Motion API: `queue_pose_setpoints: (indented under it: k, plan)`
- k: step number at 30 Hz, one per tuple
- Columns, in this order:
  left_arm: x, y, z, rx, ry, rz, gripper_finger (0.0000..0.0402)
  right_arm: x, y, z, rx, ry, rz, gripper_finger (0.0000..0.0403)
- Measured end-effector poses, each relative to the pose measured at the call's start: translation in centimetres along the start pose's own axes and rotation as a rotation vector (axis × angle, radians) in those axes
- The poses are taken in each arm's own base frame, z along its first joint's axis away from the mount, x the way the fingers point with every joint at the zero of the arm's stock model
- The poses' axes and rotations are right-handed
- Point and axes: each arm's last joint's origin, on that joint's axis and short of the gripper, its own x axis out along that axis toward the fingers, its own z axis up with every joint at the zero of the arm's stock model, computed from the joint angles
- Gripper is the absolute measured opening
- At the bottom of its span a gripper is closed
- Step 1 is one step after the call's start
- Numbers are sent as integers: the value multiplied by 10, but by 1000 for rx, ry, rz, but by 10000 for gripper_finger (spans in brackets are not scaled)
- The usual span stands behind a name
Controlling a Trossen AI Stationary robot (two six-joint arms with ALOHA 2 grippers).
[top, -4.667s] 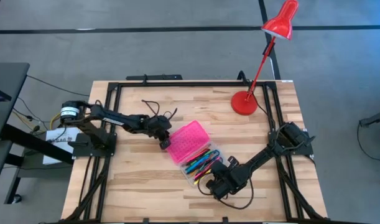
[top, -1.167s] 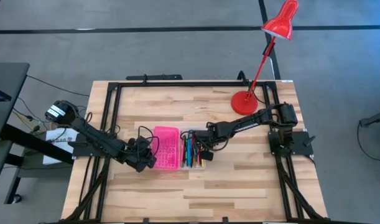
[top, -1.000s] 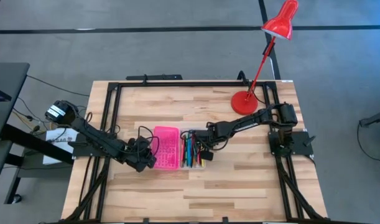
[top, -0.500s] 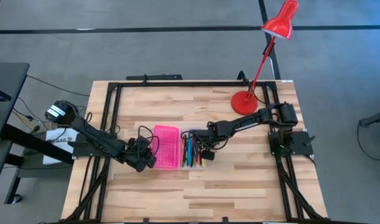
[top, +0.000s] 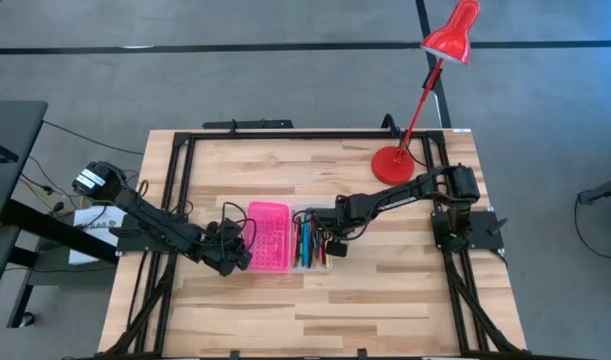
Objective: Pick & place school supplies into a supply box
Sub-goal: Close the pink supply box
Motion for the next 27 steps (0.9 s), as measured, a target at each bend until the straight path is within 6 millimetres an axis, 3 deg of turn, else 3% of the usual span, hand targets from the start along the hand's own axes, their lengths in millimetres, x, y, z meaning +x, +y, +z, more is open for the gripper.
queue_pose_setpoints:
  k: [16,27]
  plan:
    - [-2,-5,3,19,-16,-46,126,0,1,0,0,-2,7,0]
    - [-24,-8,21,44,-180,-115,126,-1,3,1,-4,-12,18,0]
